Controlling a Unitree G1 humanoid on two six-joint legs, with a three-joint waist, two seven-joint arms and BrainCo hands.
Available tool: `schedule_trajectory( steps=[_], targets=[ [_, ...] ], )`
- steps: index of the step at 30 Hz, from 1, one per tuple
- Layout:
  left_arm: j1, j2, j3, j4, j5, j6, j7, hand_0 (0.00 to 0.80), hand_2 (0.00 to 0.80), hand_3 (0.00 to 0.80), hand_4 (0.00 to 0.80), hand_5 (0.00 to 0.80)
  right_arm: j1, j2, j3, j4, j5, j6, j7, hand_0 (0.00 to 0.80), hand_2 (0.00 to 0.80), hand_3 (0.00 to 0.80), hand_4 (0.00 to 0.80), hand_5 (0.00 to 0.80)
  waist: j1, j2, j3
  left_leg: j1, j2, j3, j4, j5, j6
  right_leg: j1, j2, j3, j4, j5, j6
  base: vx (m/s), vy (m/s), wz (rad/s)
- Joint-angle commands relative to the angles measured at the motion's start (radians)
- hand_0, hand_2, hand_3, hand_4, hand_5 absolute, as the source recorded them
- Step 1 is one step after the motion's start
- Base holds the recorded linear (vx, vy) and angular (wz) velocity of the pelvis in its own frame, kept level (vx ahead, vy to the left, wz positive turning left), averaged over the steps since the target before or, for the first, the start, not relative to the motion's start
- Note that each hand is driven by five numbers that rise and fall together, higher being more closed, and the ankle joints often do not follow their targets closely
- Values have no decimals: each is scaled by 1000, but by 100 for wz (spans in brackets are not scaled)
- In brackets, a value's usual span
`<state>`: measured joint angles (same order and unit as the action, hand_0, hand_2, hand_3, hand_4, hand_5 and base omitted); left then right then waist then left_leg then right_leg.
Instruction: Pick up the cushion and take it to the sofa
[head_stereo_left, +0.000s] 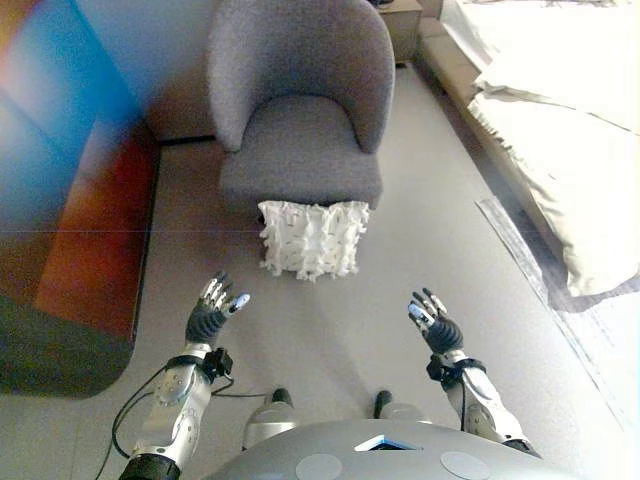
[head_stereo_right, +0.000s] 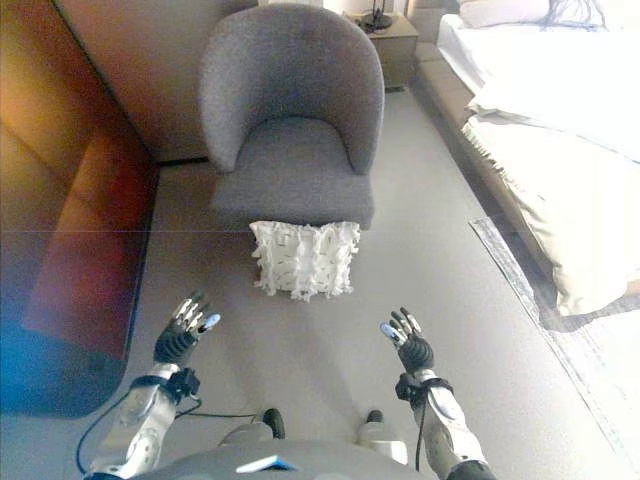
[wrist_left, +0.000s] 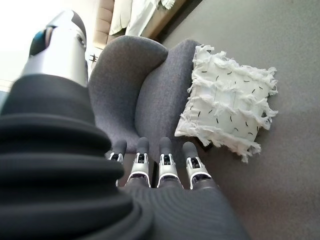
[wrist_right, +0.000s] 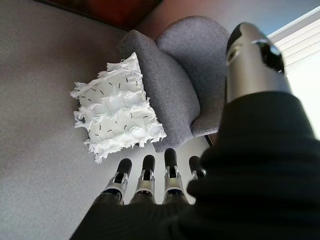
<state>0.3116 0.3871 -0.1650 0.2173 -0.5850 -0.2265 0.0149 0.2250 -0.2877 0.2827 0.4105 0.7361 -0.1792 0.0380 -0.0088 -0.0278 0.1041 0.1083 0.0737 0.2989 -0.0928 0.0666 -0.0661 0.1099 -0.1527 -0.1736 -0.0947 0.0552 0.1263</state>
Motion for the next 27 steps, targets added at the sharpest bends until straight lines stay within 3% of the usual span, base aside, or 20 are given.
schedule_trajectory(
  steps=[1, 27],
  targets=[
    [-40, -5, 53, -17, -24, -58, -17, 0, 0, 0, 0, 0, -37, 14, -15, -68, -7, -15, 24, 0, 0, 0, 0, 0, 9, 0, 6, 18, -1, -55, 5, -83, 14, -2, 48, -59, 7, -35, -8, 0, 0, 0],
    [-47, -26, 32, 9, -48, -71, -7, 0, 0, 0, 0, 0, -11, 34, -20, -62, 2, 12, 9, 0, 0, 0, 0, 0, 1, -3, 0, 22, -32, -52, 5, -103, 37, -9, 19, -60, 12, -18, 13, 2, 39, 0]
  ],
)
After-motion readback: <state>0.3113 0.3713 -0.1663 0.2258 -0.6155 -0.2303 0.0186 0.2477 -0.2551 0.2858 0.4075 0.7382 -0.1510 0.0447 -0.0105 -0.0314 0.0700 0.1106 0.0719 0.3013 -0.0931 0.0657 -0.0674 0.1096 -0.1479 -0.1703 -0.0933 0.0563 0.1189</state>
